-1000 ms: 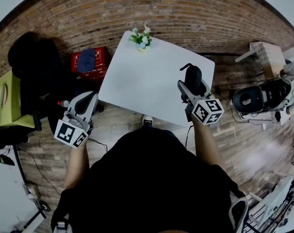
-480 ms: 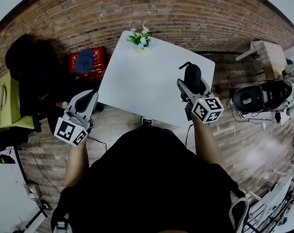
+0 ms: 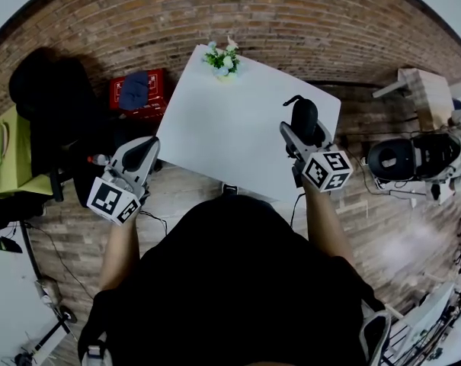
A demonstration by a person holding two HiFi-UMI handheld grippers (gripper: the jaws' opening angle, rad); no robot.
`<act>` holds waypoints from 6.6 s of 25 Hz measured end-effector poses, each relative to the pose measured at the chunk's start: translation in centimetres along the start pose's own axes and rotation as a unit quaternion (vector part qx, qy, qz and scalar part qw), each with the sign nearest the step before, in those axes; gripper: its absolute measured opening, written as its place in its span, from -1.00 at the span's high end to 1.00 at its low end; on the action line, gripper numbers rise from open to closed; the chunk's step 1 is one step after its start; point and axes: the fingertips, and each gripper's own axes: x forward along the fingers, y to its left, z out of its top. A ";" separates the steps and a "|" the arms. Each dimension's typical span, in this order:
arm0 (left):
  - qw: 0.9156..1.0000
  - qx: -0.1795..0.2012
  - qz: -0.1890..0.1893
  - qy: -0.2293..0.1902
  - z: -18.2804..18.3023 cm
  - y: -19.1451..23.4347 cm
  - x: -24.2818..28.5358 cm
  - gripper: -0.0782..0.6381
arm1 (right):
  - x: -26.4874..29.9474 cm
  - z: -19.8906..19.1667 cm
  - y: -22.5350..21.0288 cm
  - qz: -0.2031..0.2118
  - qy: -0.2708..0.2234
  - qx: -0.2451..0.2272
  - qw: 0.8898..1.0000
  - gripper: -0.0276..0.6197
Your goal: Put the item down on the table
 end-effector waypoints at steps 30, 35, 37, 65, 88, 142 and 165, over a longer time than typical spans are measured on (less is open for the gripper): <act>0.999 0.020 -0.023 0.030 0.1 -1.3 8.9 0.75 | 3.3 0.1 -6.2 0.018 0.021 0.018 0.999 -0.23; 0.999 0.027 -0.018 0.033 0.8 -1.5 10.9 0.75 | 3.2 -0.2 -7.9 0.022 0.022 0.025 0.999 -0.23; 0.999 0.028 -0.016 0.034 1.1 -1.7 11.6 0.75 | 3.2 -0.3 -8.6 0.025 0.022 0.027 0.999 -0.23; 0.998 0.049 -0.016 0.039 2.7 -3.4 12.3 0.75 | 1.1 -0.5 -9.6 0.024 0.007 0.043 0.999 -0.23; 0.996 0.058 -0.064 0.003 3.4 0.7 7.7 0.75 | -0.2 -0.1 -3.7 -0.035 -0.012 0.042 0.998 -0.23; 0.988 0.071 -0.137 0.014 2.3 8.4 10.2 0.75 | 2.6 -2.4 -1.8 -0.124 -0.002 0.074 0.989 -0.23; 0.987 0.084 -0.130 0.031 1.8 9.4 10.1 0.75 | 5.8 -5.6 -2.7 -0.112 0.033 0.099 0.988 -0.23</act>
